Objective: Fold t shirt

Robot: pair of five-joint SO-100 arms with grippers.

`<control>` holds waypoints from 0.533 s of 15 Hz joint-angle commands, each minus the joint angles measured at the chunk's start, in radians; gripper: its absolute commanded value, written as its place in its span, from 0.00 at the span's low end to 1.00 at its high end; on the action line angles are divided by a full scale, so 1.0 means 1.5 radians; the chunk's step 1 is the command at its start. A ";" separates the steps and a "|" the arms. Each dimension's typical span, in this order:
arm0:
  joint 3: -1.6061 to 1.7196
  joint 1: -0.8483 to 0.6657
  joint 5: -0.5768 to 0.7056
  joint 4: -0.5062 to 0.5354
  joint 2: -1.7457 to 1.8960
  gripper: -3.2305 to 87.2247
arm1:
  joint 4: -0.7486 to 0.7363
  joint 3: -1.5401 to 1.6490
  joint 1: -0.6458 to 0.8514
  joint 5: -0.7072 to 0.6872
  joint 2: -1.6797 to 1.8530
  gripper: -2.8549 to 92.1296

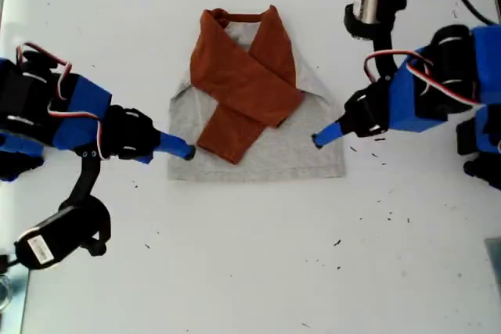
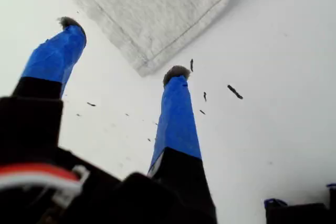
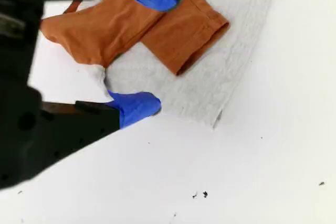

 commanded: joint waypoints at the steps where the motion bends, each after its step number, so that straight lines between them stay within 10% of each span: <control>1: 0.115 0.014 -0.011 -0.127 0.000 0.32 | -0.114 0.082 -0.027 0.042 0.003 0.35; 6: 0.156 -0.041 0.033 -0.276 -0.147 0.29 | -0.311 0.142 -0.037 0.055 -0.182 0.33; 8: 0.130 -0.053 0.050 -0.285 -0.213 0.03 | -0.340 0.102 -0.034 0.055 -0.295 0.26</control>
